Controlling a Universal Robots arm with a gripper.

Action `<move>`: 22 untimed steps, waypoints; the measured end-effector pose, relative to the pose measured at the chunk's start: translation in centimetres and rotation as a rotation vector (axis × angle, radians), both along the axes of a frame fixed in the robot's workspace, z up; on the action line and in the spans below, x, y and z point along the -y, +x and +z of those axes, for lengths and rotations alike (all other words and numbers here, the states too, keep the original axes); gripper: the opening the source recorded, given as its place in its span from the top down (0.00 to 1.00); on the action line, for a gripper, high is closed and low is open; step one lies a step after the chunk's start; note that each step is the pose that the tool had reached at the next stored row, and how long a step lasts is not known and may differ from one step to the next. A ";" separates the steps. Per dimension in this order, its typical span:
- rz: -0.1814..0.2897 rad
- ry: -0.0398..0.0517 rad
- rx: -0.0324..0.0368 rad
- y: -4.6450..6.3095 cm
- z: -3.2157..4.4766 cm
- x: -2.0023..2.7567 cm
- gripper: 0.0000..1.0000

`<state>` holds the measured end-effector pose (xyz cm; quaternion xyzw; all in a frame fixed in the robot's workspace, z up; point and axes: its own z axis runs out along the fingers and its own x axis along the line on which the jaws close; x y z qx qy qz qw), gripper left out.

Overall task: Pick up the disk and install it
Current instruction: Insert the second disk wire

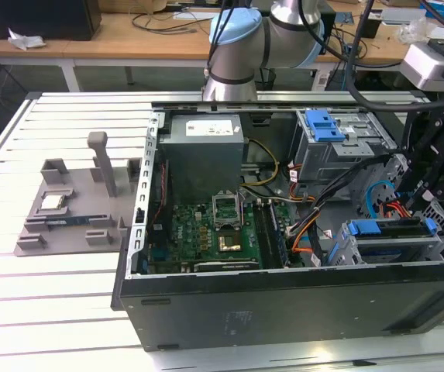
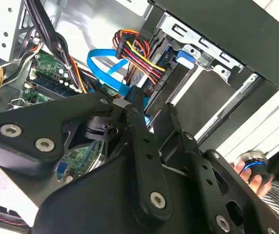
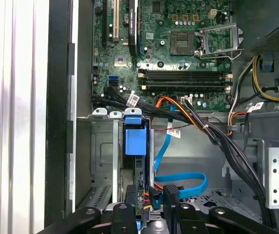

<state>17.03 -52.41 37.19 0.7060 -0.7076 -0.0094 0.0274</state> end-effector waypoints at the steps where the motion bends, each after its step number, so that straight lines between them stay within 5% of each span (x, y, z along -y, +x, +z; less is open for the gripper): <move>1: 0.000 0.0001 0.0000 0.0 -0.01 0.00 0.64; 4: 0.000 0.0002 0.0000 0.0 -0.01 0.00 0.65; 9: 0.000 0.0002 0.0000 0.0 -0.01 0.00 0.89; 15: 0.000 -0.0056 0.0000 0.0 -0.09 0.39 0.89; 22: 0.000 -0.0065 -0.0004 -0.1 -1.20 0.74 0.89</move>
